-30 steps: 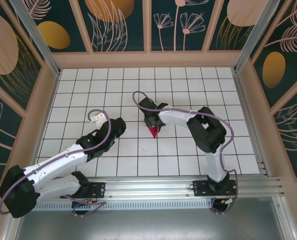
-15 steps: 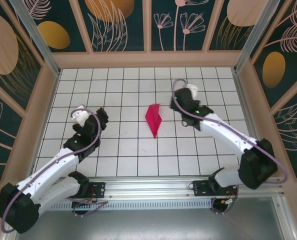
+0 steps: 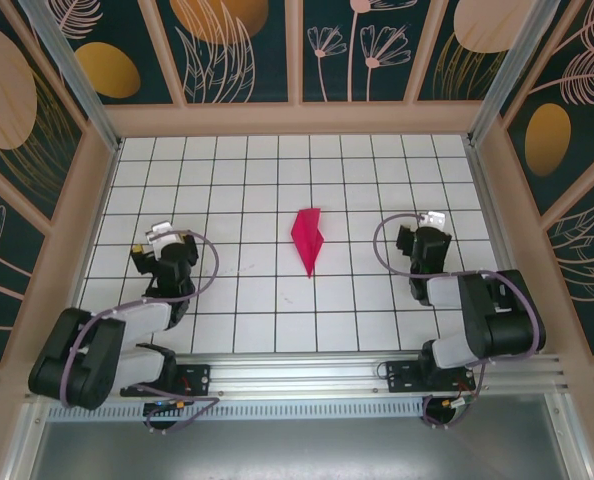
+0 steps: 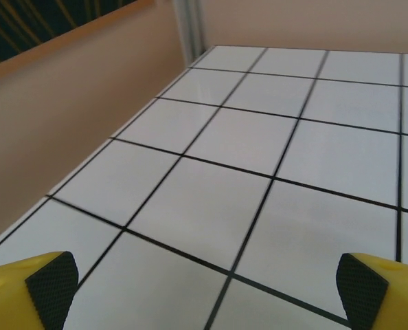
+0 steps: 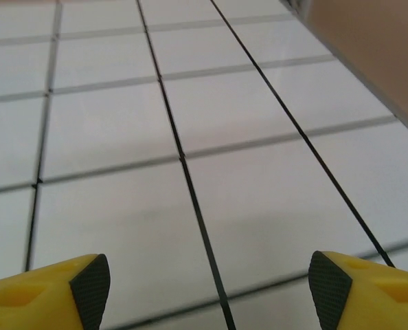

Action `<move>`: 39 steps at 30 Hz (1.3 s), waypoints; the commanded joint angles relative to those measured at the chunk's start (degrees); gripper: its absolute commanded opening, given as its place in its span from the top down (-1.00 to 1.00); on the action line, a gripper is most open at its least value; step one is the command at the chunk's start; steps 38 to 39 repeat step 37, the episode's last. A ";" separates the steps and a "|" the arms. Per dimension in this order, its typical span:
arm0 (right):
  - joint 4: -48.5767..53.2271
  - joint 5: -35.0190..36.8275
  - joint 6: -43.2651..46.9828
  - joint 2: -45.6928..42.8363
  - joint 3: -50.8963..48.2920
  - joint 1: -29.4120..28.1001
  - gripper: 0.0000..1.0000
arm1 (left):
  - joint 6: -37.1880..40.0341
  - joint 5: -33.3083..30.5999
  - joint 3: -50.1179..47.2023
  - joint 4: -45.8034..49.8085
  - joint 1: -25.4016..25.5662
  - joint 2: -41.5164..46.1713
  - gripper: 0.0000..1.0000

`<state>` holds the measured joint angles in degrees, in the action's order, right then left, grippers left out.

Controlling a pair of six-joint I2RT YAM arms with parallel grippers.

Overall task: Fold a paper plane with a square sheet of paper (pick it up from the middle)
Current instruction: Reset both arms

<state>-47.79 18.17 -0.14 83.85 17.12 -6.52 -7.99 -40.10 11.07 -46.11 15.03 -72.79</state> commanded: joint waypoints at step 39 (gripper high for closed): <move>-23.23 -19.49 -0.56 4.47 -3.56 8.41 -0.98 | 2.27 24.06 1.05 -29.93 -13.18 -14.52 -0.97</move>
